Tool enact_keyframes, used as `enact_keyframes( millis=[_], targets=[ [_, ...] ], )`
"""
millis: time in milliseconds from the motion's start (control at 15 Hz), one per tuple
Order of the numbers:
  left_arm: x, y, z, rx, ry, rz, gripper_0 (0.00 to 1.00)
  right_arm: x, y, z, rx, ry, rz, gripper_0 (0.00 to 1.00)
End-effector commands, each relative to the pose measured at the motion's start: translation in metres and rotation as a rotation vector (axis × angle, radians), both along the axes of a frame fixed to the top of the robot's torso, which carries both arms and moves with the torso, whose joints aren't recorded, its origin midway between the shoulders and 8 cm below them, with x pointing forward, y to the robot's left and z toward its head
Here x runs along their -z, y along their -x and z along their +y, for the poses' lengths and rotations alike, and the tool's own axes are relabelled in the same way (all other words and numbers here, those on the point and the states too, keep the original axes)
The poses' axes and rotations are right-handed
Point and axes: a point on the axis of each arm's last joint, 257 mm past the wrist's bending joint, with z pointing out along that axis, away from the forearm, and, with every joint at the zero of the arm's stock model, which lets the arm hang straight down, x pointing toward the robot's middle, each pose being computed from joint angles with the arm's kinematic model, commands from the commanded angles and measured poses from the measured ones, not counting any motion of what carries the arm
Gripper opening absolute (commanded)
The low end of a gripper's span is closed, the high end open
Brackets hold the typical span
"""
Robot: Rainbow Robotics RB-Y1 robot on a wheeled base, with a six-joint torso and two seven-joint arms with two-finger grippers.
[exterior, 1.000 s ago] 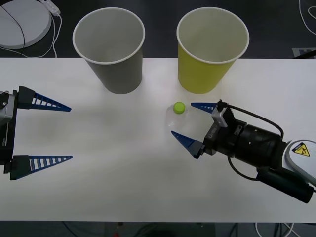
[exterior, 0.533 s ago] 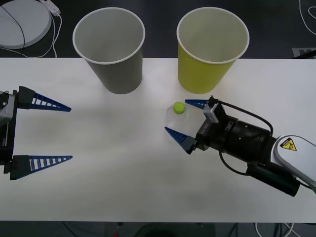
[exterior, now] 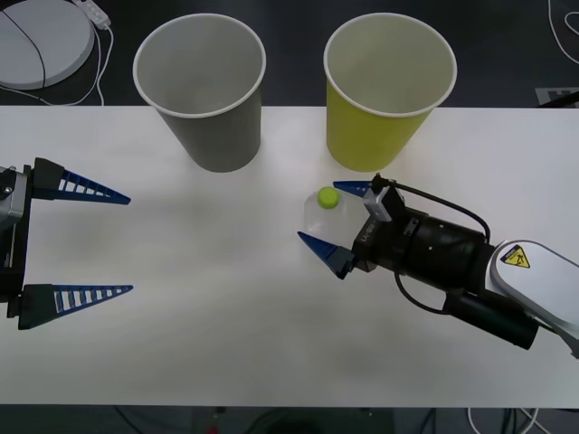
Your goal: Put the can into the green bin and the plastic bottle into the gray bin
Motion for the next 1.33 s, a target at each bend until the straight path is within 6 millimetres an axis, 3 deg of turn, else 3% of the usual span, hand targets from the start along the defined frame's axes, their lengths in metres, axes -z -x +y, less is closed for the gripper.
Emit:
enact_keyframes(
  millis=[67, 733, 933, 1333],
  targets=[
    [0.000, 0.000, 0.000, 0.000, 0.000, 0.000, 1.00, 0.000, -0.001, 0.004, -0.005, 0.000, 0.000, 1.00],
    [0.000, 0.000, 0.000, 0.000, 0.000, 0.000, 1.00, 0.001, 0.003, 0.017, -0.020, -0.011, 0.005, 1.00],
    [0.000, 0.000, 0.000, 0.000, 0.000, 0.000, 1.00, 0.001, 0.003, 0.018, -0.016, -0.031, 0.022, 0.00],
    [0.000, 0.000, 0.000, 0.000, 0.000, 0.000, 1.00, 0.000, 0.002, 0.017, -0.018, -0.022, 0.014, 0.00]
  ],
)
